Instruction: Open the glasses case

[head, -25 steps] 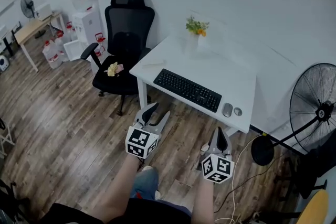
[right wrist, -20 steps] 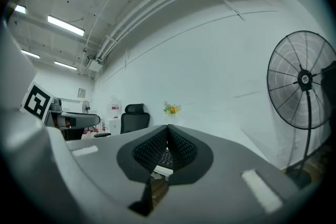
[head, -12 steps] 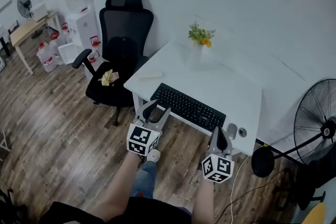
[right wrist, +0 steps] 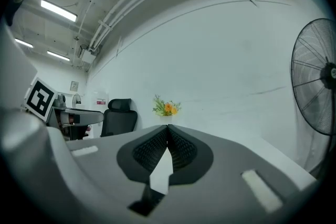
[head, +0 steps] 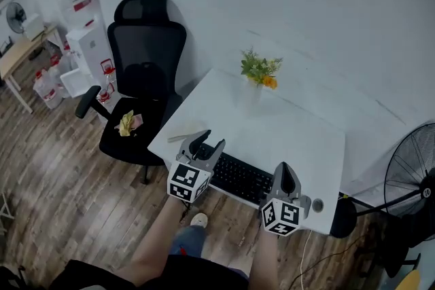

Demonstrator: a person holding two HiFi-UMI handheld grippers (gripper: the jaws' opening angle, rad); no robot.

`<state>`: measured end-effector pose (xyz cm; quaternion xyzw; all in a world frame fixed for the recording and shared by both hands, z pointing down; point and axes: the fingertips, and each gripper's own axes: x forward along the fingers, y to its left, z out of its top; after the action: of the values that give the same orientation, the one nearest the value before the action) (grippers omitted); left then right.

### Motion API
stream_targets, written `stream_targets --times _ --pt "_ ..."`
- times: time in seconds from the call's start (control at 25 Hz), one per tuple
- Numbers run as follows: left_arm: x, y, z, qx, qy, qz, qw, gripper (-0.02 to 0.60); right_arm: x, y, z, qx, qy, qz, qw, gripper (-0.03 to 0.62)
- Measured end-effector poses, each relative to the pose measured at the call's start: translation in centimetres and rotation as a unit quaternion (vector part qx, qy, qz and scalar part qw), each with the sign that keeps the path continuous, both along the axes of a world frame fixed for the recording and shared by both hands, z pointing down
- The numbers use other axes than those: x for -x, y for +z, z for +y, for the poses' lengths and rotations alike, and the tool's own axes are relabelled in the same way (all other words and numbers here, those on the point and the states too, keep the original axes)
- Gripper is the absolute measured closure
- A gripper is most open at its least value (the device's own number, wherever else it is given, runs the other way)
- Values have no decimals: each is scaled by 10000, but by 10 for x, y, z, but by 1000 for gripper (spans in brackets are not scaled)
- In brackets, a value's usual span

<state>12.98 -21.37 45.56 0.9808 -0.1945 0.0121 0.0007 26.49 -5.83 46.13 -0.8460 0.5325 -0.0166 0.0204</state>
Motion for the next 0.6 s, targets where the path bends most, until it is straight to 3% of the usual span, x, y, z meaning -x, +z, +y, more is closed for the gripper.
stream_targets --times 0.24,0.6 --pt "-48 -1 -52 -4 290 -92 9995 408 -41 -1 -52 -41 209 -124 9997 586" --pt "-94 4 -83 -11 544 -161 9984 408 -74 7 -82 -64 380 -259 9989 586"
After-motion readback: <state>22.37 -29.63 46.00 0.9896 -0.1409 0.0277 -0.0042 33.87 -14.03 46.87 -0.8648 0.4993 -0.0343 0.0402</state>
